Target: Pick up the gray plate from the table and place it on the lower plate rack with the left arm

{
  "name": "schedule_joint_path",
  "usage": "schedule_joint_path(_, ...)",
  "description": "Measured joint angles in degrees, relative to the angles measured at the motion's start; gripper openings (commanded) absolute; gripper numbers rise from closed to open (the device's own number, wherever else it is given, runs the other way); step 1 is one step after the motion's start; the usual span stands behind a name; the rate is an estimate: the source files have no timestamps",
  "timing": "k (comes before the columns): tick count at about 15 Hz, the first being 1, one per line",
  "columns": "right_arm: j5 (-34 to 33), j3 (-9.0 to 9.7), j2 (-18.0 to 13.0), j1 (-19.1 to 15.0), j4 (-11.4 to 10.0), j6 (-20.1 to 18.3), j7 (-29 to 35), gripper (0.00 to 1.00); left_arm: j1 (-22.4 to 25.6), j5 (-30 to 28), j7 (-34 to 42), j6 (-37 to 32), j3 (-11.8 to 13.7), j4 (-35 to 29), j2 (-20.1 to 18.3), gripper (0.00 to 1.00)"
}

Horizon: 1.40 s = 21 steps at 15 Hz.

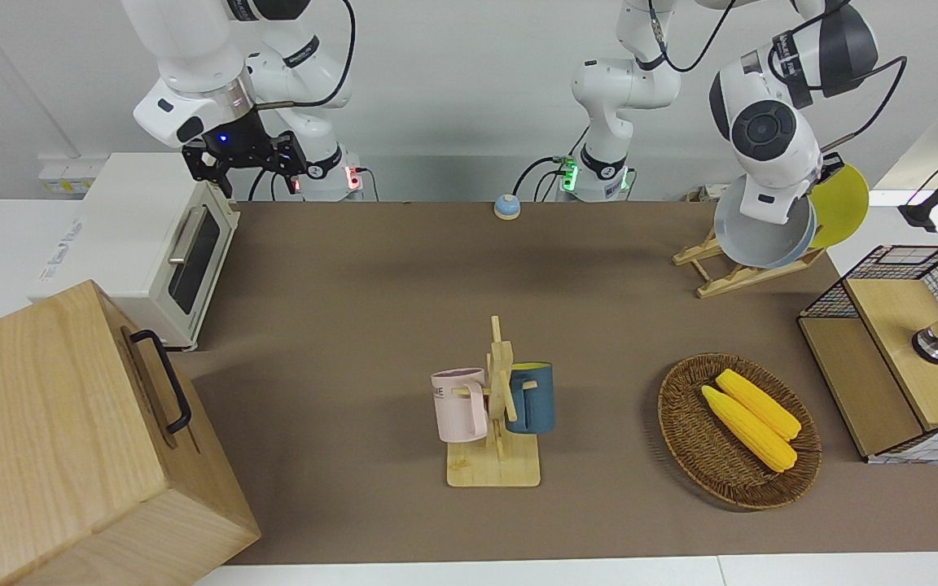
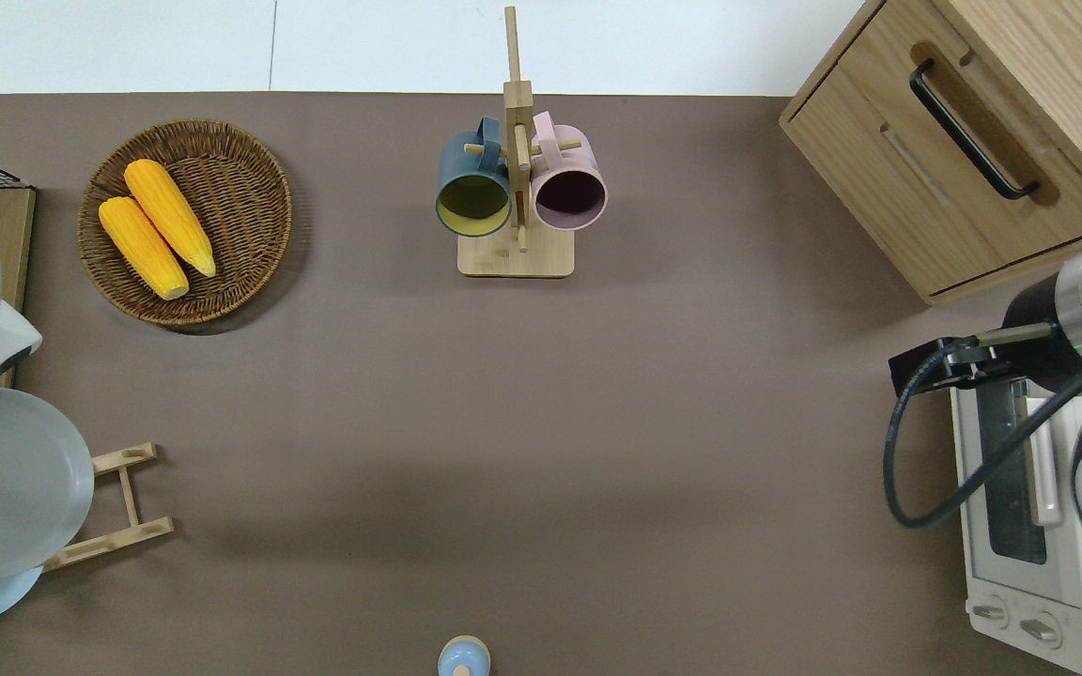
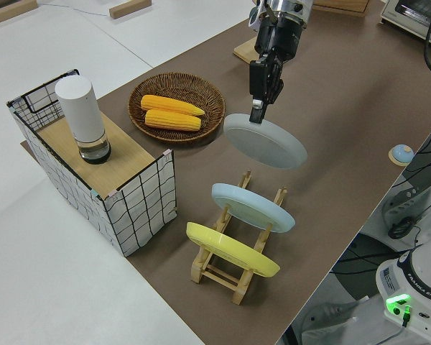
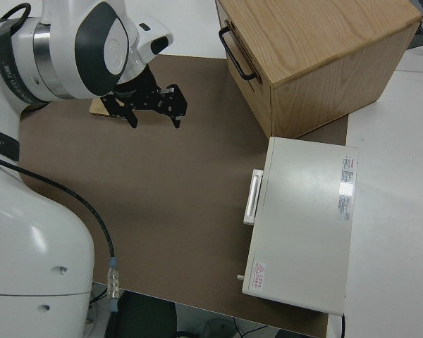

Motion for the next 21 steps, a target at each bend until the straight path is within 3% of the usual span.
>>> schedule_joint_path(11,0.0,0.0,0.0,0.0,0.0,0.0,0.0,0.983,-0.1,1.8,-10.4,3.7,-0.5,-7.5,1.1,0.0)
schedule_joint_path(21,0.0,0.0,0.0,0.0,0.0,0.0,0.0,0.983,-0.3,1.9,-16.8,8.1,-1.1,-13.7,-0.1,0.0)
